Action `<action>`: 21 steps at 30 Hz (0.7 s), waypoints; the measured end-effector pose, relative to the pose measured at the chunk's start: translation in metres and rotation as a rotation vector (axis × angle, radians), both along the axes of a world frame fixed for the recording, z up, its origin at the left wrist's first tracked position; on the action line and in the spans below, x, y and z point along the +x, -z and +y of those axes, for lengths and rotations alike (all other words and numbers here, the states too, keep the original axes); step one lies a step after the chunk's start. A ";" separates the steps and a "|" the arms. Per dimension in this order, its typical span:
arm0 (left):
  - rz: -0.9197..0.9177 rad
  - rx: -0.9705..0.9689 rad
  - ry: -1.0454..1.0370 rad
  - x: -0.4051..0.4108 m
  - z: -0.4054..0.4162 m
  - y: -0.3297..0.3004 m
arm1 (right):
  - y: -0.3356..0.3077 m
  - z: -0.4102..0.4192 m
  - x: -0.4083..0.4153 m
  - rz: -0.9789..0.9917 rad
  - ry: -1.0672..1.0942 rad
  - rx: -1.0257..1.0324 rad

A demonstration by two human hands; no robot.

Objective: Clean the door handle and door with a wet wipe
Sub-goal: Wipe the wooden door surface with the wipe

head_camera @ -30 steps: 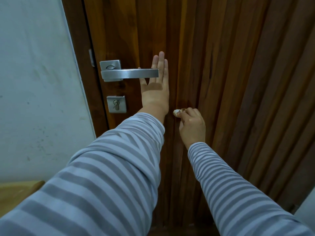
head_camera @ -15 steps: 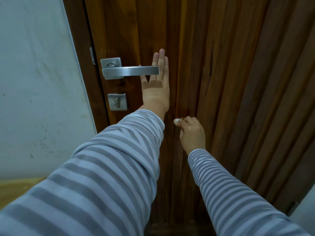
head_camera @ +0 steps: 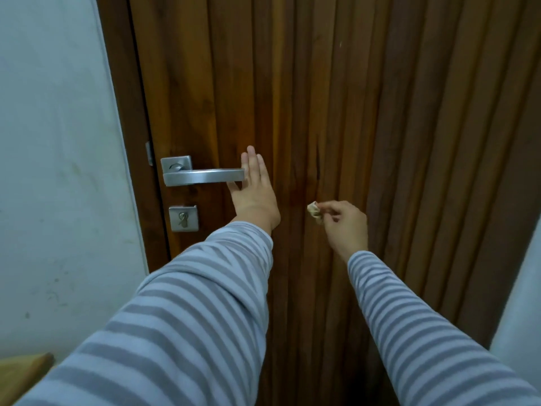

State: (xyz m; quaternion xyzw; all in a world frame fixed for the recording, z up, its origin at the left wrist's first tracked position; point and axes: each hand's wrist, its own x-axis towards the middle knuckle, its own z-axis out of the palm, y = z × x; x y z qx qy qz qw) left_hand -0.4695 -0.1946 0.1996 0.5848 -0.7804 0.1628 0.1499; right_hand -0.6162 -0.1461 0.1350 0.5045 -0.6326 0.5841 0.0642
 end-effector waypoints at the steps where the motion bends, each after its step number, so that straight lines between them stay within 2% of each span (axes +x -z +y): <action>1: -0.019 0.017 0.031 -0.003 -0.001 -0.001 | -0.012 0.001 -0.001 0.003 -0.006 -0.008; 5: -0.104 -0.027 0.130 -0.015 0.005 -0.011 | -0.063 0.005 0.000 0.041 0.001 -0.043; 15: -0.114 -0.141 0.087 -0.021 -0.020 -0.039 | -0.149 -0.018 0.011 0.037 0.021 -0.211; 21: -0.149 -0.280 0.043 -0.024 -0.038 -0.023 | -0.182 -0.045 0.019 0.208 0.080 -0.316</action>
